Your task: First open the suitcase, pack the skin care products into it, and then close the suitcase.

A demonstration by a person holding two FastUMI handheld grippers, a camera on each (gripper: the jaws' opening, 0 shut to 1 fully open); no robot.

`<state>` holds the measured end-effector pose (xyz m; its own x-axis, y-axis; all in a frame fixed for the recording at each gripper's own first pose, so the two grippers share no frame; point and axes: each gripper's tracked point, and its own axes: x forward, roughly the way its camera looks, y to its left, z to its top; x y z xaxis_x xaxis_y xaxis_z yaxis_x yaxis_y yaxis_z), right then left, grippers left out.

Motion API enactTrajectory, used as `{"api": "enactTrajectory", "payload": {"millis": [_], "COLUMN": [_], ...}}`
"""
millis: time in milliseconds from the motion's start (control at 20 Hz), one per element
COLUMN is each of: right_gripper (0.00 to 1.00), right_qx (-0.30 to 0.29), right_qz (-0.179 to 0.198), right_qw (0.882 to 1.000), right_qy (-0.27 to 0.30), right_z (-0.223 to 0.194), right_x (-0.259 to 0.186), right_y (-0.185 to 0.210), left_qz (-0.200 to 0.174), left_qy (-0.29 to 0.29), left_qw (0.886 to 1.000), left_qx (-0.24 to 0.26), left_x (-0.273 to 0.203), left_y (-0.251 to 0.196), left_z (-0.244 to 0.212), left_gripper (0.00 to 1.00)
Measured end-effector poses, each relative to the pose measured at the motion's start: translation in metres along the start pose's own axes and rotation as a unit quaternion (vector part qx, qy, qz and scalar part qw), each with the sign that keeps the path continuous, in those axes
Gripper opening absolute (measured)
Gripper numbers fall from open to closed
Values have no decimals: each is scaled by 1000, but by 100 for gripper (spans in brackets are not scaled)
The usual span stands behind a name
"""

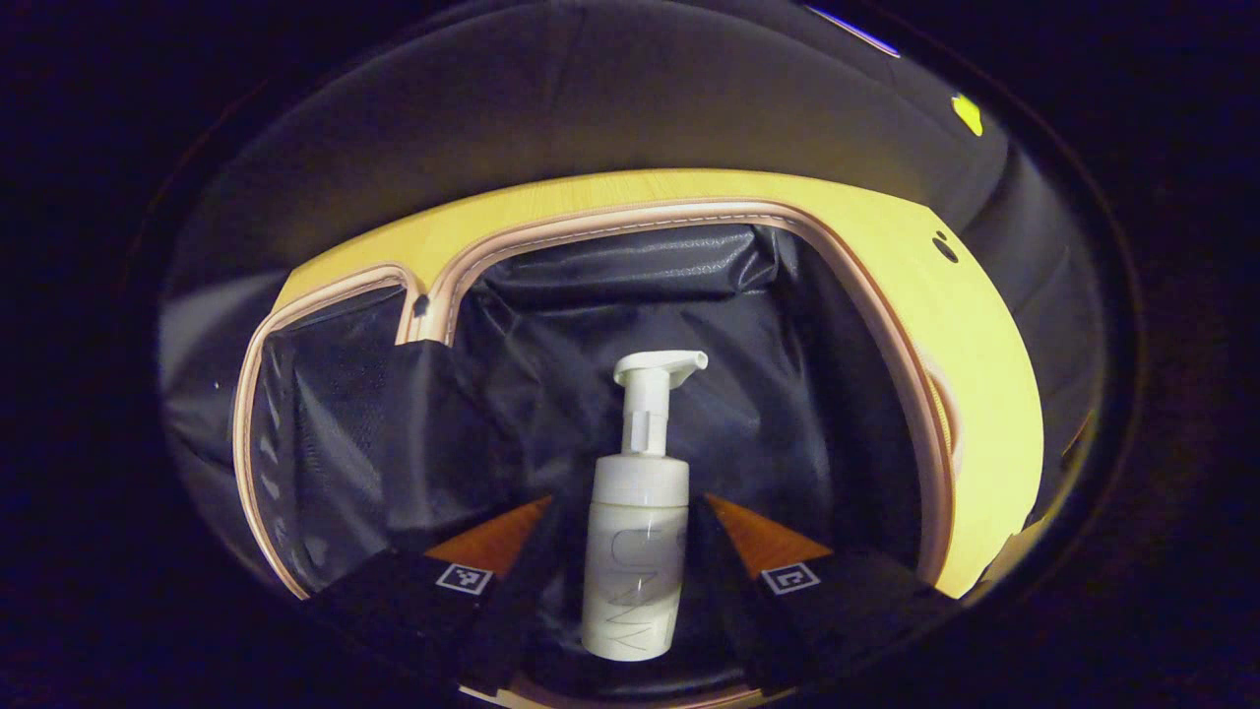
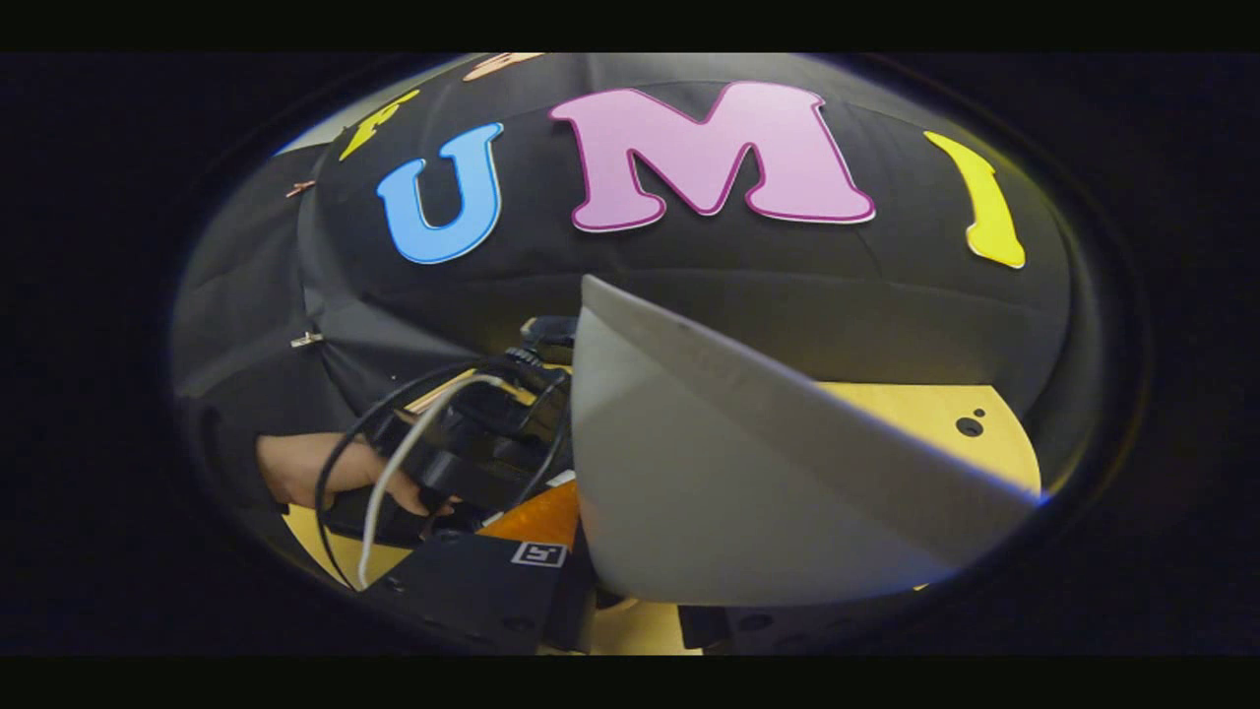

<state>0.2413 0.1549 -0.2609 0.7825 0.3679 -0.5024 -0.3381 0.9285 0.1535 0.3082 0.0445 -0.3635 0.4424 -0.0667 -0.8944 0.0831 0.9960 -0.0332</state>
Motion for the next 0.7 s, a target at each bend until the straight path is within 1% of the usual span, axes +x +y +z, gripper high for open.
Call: {"api": "enactTrajectory", "payload": {"millis": [50, 100, 150, 250, 400, 500, 600, 650, 700], "right_gripper": [31, 31, 31, 31, 31, 31, 30, 29, 29], "right_qx": [7, 12, 16, 11, -17, -4, 14, 27, 39], "right_qz": [0, -2, -3, -8, -17, -18, -36, -45, -52], "right_qw": [1000, 1000, 1000, 999, 998, 995, 992, 990, 987], "right_qy": [4, 10, 16, 29, 63, 94, 121, 134, 147], "right_z": [1, 1, 1, -4, -26, -42, -56, -60, -65], "right_x": [5, 8, 12, 23, 41, 52, 62, 65, 69], "right_y": [1, 3, 5, 11, 23, 32, 32, 32, 32], "left_qz": [-8, -16, -18, -6, 8, 40, 70, 81, 85], "left_qy": [-24, -50, -76, -134, -210, -255, -295, -308, -312], "left_qw": [999, 998, 995, 988, 973, 961, 948, 944, 941], "left_qx": [-22, -42, -58, -73, -91, -95, -92, -92, -97], "left_x": [-9, -20, -33, -66, -121, -161, -205, -229, -249], "left_y": [0, 2, 8, 28, 52, 82, 111, 120, 127], "left_z": [3, 7, 10, 16, 16, 4, -11, -22, -36], "left_gripper": [87, 94, 94, 96, 96, 96, 96, 96, 96]}}
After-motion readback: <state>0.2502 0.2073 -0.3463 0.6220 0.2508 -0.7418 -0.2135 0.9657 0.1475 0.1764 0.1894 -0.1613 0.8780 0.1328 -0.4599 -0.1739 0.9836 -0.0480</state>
